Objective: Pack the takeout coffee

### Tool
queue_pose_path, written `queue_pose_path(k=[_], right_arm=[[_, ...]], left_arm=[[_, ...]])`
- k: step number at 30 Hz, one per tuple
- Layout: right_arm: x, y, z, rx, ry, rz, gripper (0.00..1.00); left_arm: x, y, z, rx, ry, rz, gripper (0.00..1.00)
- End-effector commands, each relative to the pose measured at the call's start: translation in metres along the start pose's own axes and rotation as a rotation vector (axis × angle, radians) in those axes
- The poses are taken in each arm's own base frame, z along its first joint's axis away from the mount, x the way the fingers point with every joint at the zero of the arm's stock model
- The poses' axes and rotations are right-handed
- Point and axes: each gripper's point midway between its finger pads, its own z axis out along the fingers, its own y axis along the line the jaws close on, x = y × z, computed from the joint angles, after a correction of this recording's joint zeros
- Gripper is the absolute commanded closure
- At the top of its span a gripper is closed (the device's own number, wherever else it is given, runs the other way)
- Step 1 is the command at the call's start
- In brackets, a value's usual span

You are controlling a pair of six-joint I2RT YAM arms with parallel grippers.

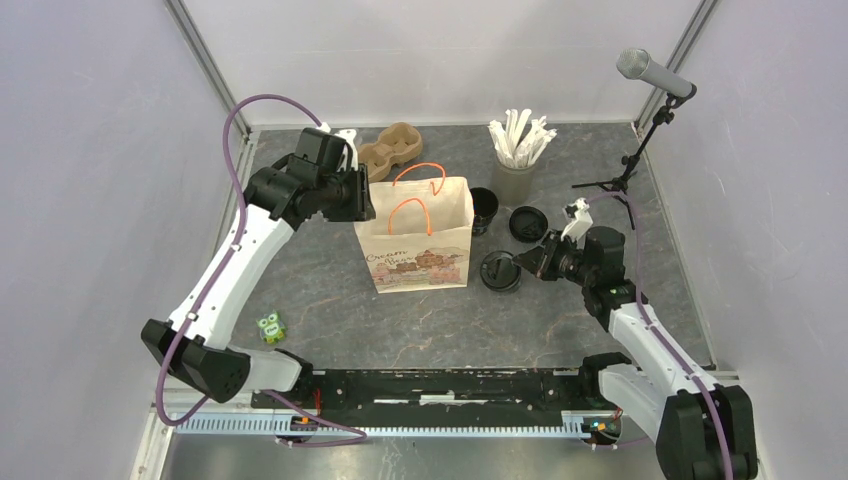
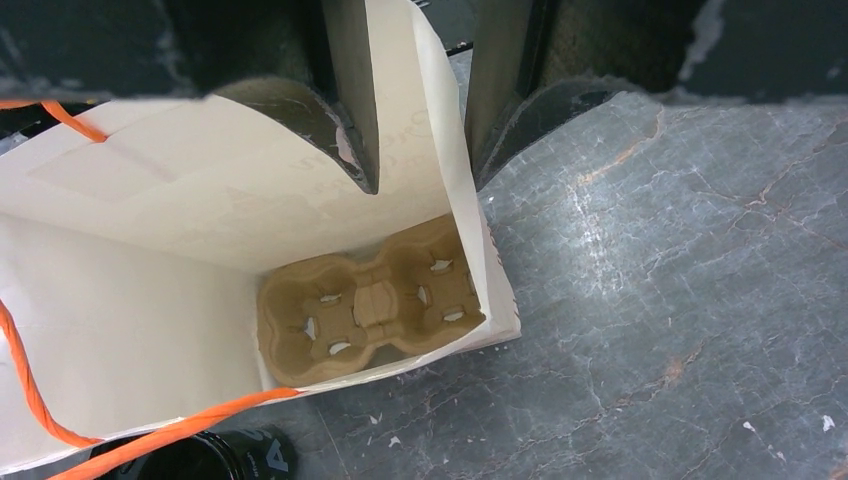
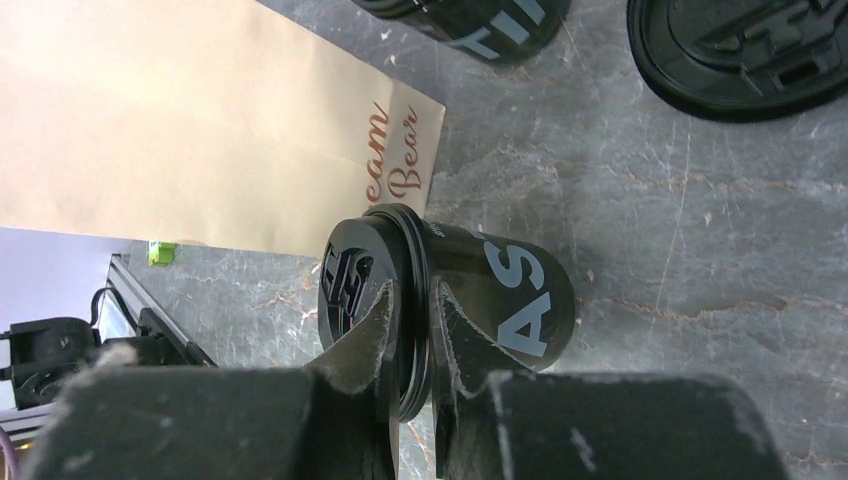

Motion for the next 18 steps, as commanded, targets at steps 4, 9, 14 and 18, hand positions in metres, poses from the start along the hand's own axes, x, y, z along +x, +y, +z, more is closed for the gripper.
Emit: queue_pose_path(k=[4, 9, 14, 18], right_arm=[[0.004, -0.008, -0.006, -0.035, -0.024, 0.003, 0.93], [0.007, -0.019, -0.008, -0.008, -0.019, 0.015, 0.83], [0.003, -0.024, -0.01, 0.027, -0.019, 0.005, 0.66], [-0.002, -0.026, -0.011, 0.051, -0.021, -0.005, 0.55]], left_arm=[[-0.015, -0.01, -0.006, 0.038, -0.037, 0.037, 0.57], [-0.016, -0.01, -0.006, 0.036, -0.039, 0.039, 0.57], [-0.017, -0.011, -0.006, 0.036, -0.037, 0.04, 0.56], [-0.016, -0.011, -0.004, 0.036, -0.033, 0.04, 0.56]])
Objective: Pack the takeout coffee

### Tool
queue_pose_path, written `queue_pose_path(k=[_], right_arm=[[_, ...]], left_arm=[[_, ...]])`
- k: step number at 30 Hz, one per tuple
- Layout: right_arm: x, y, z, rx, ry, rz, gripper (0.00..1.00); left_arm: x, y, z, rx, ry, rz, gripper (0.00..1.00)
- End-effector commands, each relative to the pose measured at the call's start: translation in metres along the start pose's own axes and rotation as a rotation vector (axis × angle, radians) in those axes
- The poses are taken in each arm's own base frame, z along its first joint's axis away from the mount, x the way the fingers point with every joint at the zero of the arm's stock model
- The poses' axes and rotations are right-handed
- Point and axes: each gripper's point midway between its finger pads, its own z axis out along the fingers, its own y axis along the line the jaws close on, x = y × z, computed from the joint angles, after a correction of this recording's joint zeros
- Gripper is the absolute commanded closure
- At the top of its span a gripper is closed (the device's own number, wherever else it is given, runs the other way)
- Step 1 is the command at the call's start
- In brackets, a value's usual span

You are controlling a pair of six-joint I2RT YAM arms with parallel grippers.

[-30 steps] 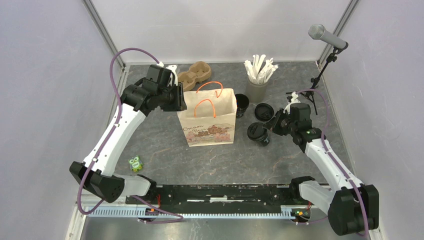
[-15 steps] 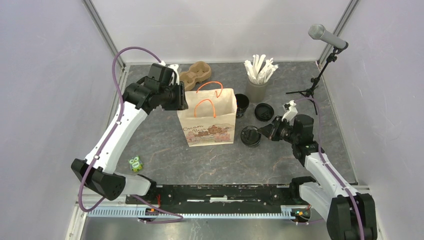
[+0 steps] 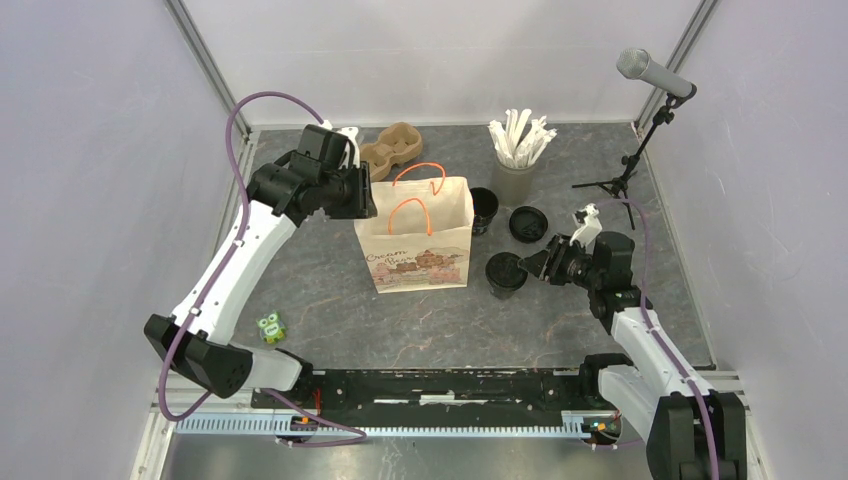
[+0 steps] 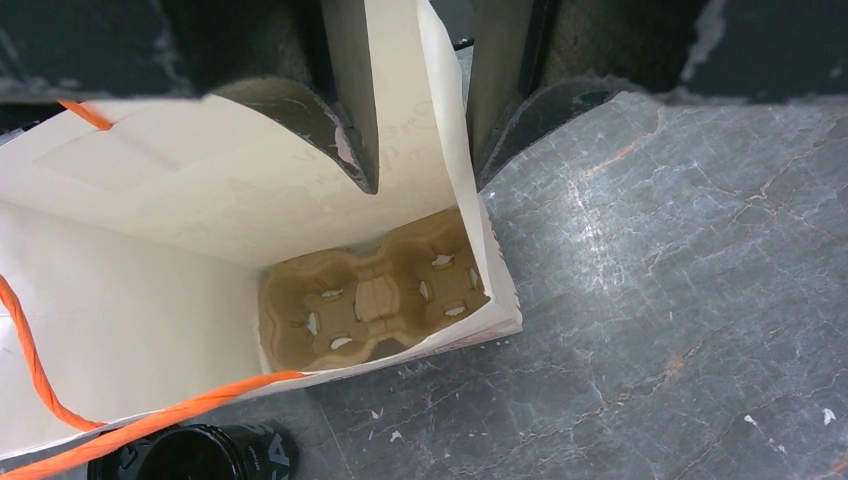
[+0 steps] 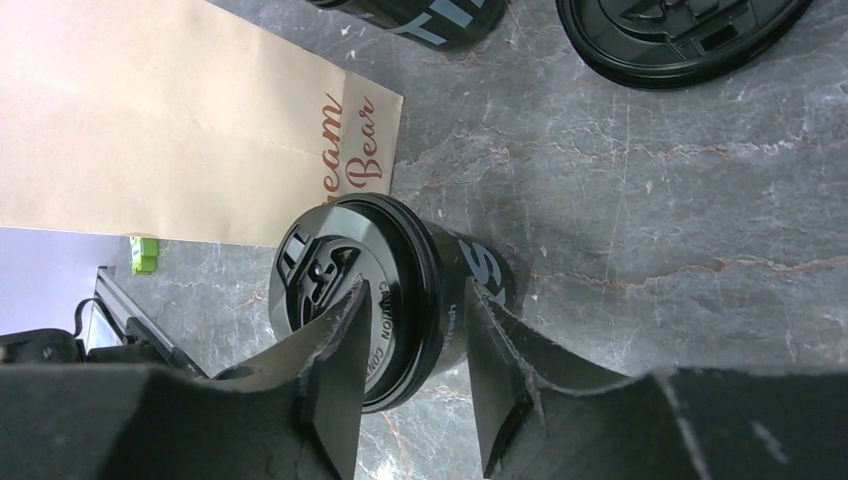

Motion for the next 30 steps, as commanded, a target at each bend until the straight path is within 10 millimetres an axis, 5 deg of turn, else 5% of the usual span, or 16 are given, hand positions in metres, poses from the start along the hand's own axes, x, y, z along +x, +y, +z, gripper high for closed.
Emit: queue_pose_path(k=[1, 15, 18, 24, 30], right_arm=[[-0.014, -0.001, -0.003, 0.032, -0.021, -0.048, 0.53], [-0.076, 0.021, -0.038, 0.235, 0.03, -0.398, 0.12], [-0.073, 0.044, -0.032, 0.21, 0.078, -0.535, 0.02], [-0.057, 0.072, -0.012, 0.149, 0.201, -0.707, 0.03], [-0.027, 0.066, 0.0, 0.171, 0.381, -0.741, 0.09]], left_arm=[[-0.012, -0.009, -0.008, 0.037, -0.038, 0.04, 0.56], [-0.01, -0.006, -0.011, 0.024, -0.044, 0.043, 0.54], [-0.011, -0.007, -0.012, 0.026, -0.05, 0.045, 0.54], [-0.011, -0.009, -0.014, 0.032, -0.054, 0.053, 0.54], [-0.01, -0.01, -0.016, 0.034, -0.056, 0.057, 0.54]])
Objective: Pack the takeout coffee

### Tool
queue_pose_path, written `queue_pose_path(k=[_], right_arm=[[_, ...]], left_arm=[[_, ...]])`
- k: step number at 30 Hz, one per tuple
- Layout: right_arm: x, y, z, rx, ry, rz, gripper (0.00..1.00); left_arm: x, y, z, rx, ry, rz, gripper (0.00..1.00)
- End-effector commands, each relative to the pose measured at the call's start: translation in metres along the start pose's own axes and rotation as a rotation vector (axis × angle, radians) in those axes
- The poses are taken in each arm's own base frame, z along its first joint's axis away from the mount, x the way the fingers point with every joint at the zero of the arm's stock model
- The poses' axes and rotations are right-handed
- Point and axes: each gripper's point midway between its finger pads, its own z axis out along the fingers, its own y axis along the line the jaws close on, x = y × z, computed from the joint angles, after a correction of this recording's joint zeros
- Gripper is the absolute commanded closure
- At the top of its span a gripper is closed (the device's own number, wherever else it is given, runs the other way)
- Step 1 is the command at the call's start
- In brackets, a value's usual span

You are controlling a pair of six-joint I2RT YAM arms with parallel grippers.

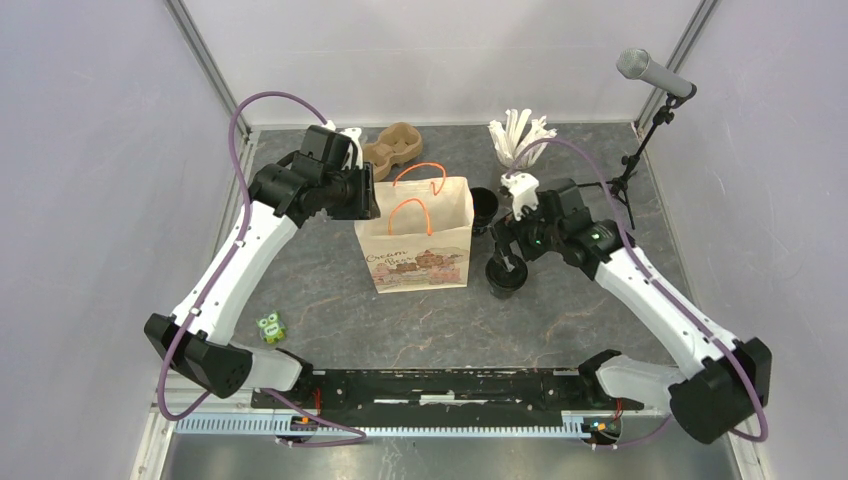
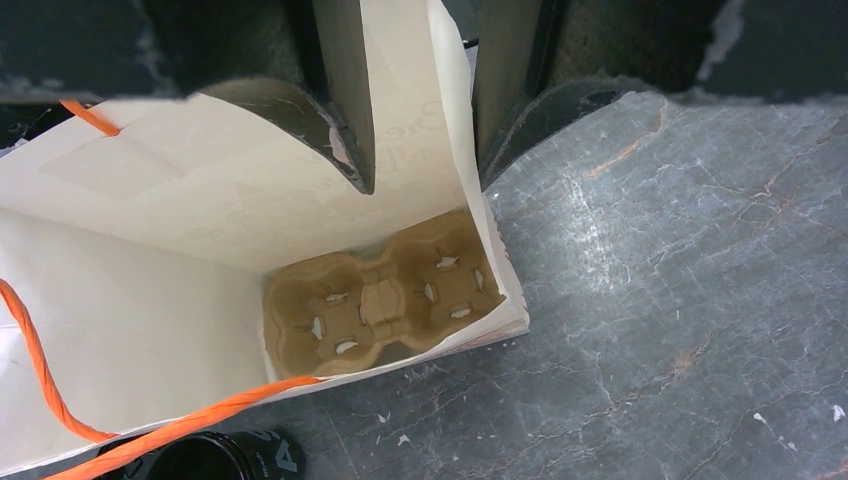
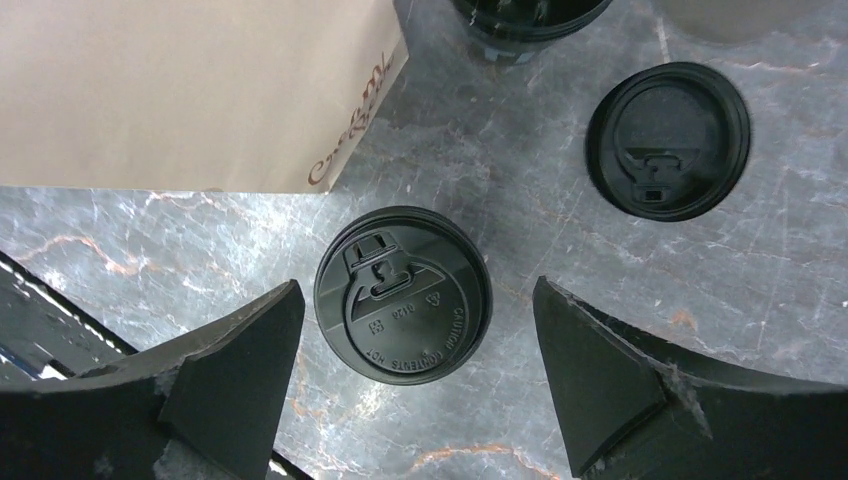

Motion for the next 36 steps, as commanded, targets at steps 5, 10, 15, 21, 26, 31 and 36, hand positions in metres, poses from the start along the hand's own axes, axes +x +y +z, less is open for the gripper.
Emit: queue_pose_path(k=[5, 10, 15, 21, 26, 31, 36], right_arm=[[0.013, 0.011, 0.008, 0.008, 0.104, -0.061, 0.09], [0.028, 0.021, 0.018, 0.005, 0.143, -0.083, 0.07], [0.039, 0.019, 0.023, 0.045, 0.204, -0.078, 0.07], [0.045, 0.013, 0.024, 0.086, 0.228, -0.077, 0.06], [0.054, 0.012, 0.028, 0.095, 0.25, -0.07, 0.08], [0.055, 0.013, 0.032, 0.088, 0.249, -0.068, 0.06], [0.06, 0.012, 0.035, 0.091, 0.255, -0.067, 0.06]], left_arm=[[-0.009, -0.003, -0.017, 0.016, -0.061, 0.044, 0.54], [-0.01, -0.004, -0.018, 0.019, -0.064, 0.044, 0.53], [-0.009, -0.002, -0.017, 0.014, -0.062, 0.044, 0.53], [-0.009, -0.002, -0.019, 0.011, -0.066, 0.047, 0.53], [-0.009, -0.001, -0.018, 0.008, -0.065, 0.048, 0.53], [-0.009, 0.0, -0.018, 0.004, -0.064, 0.048, 0.53], [-0.011, 0.0, -0.018, -0.003, -0.069, 0.048, 0.53]])
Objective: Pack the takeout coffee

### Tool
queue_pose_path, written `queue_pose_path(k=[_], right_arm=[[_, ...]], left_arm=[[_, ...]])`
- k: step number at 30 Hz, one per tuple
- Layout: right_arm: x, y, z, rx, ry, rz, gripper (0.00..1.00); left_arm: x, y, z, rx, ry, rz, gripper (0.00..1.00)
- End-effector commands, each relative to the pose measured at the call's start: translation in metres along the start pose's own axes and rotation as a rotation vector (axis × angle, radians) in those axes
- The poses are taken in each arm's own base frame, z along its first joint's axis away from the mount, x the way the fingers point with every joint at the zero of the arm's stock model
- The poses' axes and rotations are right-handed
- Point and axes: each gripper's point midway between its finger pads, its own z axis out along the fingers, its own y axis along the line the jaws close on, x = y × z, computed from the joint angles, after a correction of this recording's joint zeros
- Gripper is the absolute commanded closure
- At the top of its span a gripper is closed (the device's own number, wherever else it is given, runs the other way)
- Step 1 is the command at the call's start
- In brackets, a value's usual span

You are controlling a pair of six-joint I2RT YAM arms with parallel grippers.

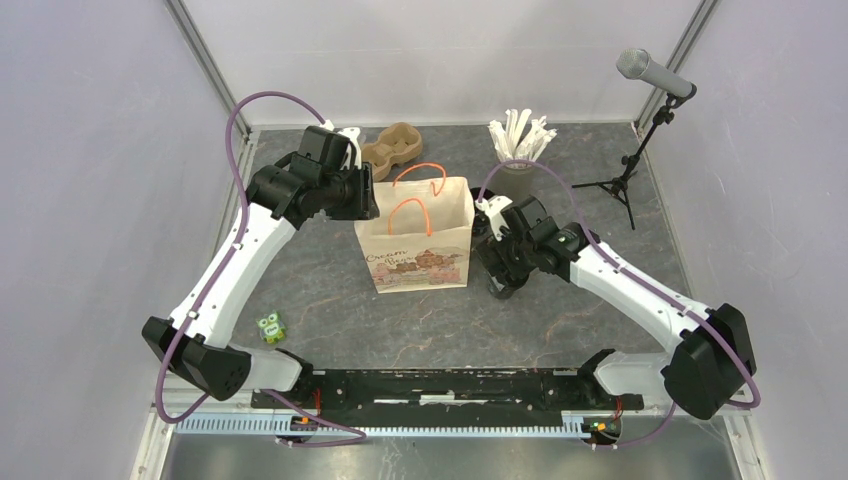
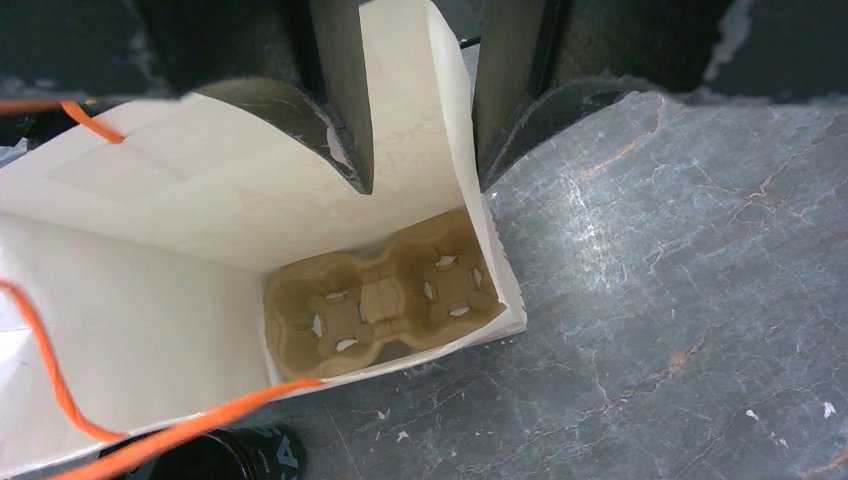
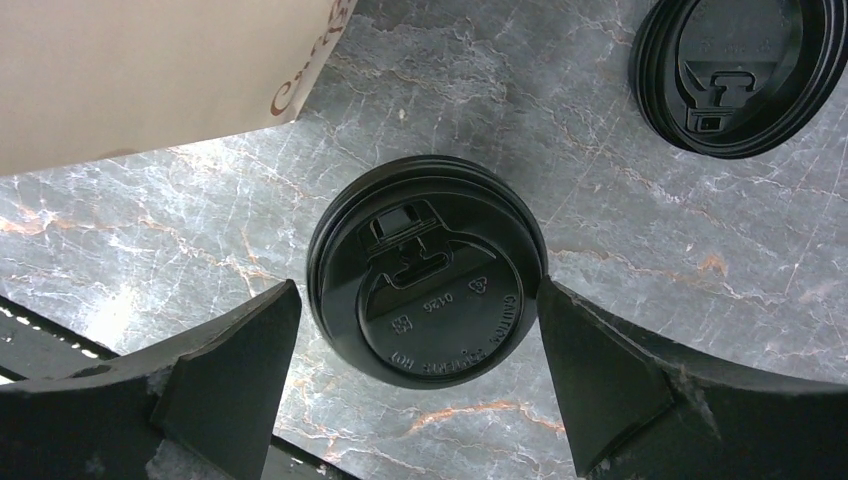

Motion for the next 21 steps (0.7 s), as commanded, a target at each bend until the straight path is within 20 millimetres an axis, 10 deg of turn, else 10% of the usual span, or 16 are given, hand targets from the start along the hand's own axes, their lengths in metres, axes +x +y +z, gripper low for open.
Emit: queue_pose_path(k=[1, 21], right_arm=[[0.005, 0.0, 0.006, 0.009, 0.005, 0.008, 0.06], [-0.015, 0.004, -0.014, -0.002, -0.075, 0.042, 0.06]], left_arm=[[-0.01, 0.0, -0.013, 0.0, -0.053, 0.046, 0.53], [-0.009, 0.0, -0.009, -0.003, -0.044, 0.044, 0.53]])
